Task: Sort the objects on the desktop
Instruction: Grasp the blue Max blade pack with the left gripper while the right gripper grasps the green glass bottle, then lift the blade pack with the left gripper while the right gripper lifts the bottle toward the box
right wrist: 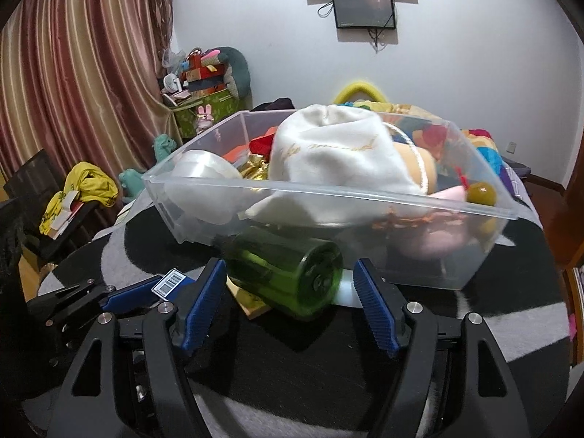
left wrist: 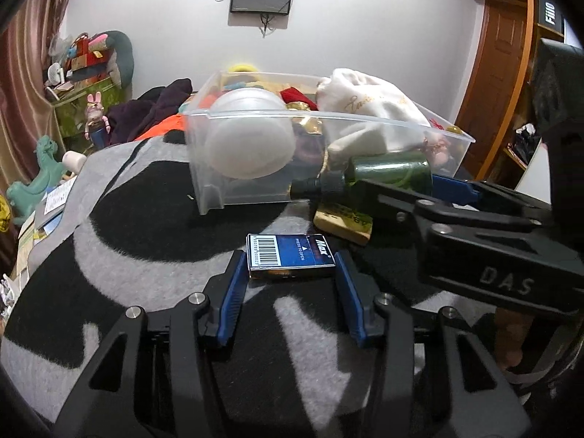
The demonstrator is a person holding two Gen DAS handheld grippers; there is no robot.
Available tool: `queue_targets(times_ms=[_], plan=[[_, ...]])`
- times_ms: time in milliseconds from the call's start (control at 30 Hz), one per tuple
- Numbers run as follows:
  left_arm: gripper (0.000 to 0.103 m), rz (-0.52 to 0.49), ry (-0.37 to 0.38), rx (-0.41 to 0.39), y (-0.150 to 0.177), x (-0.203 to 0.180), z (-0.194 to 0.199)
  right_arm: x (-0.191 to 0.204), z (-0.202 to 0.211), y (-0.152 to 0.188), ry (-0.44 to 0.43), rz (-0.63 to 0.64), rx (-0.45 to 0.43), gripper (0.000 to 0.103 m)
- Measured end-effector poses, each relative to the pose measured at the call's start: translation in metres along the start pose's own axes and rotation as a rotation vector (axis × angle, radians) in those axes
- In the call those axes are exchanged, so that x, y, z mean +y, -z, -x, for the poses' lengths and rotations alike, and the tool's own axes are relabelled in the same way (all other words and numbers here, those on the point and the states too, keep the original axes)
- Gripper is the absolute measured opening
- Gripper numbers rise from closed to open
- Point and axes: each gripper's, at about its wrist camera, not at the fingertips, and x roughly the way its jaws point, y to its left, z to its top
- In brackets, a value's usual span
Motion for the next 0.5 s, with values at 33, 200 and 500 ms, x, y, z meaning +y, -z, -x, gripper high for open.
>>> queue_targets(times_ms=[33, 200, 500], plan=[[0.048, 0.004, 0.004, 0.001, 0.0, 0.001, 0.001, 0.001, -0.001, 0.0, 0.011, -0.001, -0.006, 0.068], [0.048, 0.024, 0.008, -0.007, -0.001, 0.004, 0.005, 0.0, 0.001, 0.0, 0.016, -0.006, -0.021, 0.062], [0.048, 0.03, -0.004, -0.023, -0.004, -0.001, 0.013, -0.008, 0.023, -0.001, 0.003, -0.024, -0.082, 0.062]])
